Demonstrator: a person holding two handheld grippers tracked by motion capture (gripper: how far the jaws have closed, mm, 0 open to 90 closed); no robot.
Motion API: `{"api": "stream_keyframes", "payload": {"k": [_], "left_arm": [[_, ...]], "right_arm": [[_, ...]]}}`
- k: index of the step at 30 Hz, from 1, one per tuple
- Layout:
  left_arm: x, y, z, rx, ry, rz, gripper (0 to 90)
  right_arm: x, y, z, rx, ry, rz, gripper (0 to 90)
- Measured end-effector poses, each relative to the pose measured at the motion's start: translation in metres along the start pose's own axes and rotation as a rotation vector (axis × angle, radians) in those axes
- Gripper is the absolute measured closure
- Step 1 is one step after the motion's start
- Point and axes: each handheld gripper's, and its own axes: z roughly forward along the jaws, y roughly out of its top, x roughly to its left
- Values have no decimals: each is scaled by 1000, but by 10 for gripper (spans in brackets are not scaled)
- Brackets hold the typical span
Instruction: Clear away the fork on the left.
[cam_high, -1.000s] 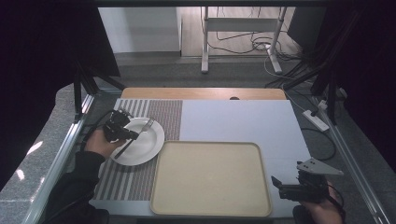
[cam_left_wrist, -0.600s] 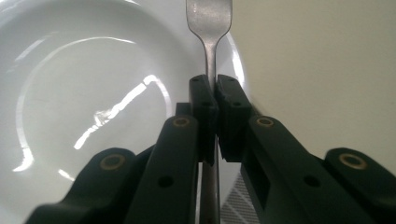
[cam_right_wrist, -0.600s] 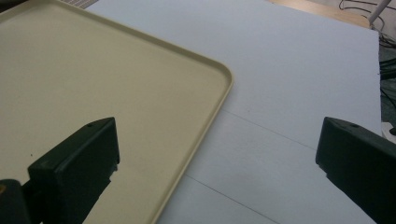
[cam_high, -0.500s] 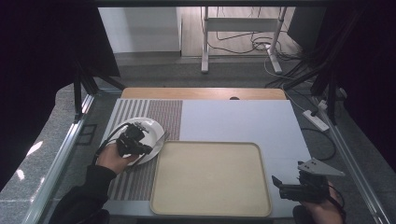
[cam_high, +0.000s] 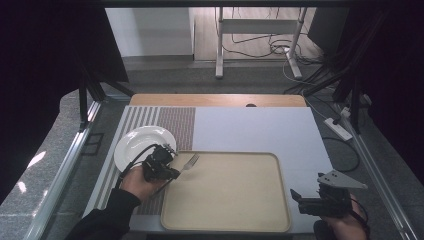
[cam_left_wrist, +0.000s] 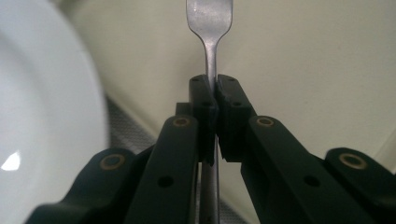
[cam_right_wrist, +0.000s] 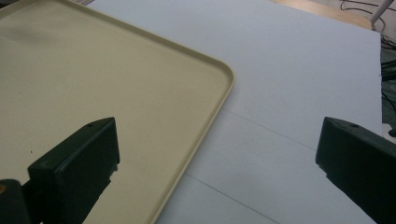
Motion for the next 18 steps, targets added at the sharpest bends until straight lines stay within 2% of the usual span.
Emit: {"api": "stream_keyframes", "payload": {"k": [5, 9, 15, 18], "left_arm": [[-17, 8, 15, 34, -26, 27, 855], [-31, 15, 26, 61, -25, 54, 855], [-41, 20, 39, 91, -30, 70, 852], [-43, 21, 44, 119, -12, 89, 844]], "right_arm": [[0, 0, 0, 2, 1, -1, 2], [0, 0, 0, 5, -1, -6, 2], [0, 0, 0, 6, -1, -7, 2], [0, 0, 0, 5, -1, -8, 2]]}}
